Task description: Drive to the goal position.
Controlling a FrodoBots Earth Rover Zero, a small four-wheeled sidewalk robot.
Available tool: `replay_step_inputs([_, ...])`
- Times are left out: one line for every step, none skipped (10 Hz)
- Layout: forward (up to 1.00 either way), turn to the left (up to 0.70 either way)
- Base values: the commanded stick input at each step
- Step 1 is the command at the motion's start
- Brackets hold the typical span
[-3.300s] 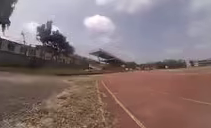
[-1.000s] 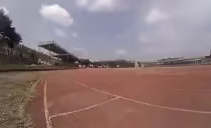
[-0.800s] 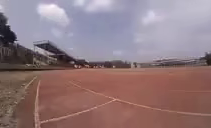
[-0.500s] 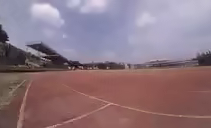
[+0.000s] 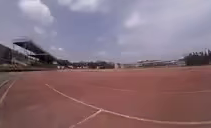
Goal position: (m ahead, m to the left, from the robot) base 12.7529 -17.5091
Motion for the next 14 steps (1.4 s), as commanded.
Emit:
replay_step_inputs([0.7, -0.35])
replay_step_inputs([0.7, -0.35])
replay_step_inputs([0.7, -0.35])
replay_step_inputs([0.7, -0.35])
replay_step_inputs([0.7, -0.35])
replay_step_inputs([0.7, -0.35])
replay_step_inputs([0.7, -0.35])
replay_step_inputs([0.7, -0.35])
replay_step_inputs([0.7, -0.35])
replay_step_inputs([0.7, -0.35])
replay_step_inputs([0.7, -0.35])
replay_step_inputs([0.7, -0.35])
replay_step_inputs([0.7, -0.35])
replay_step_inputs([0.7, -0.35])
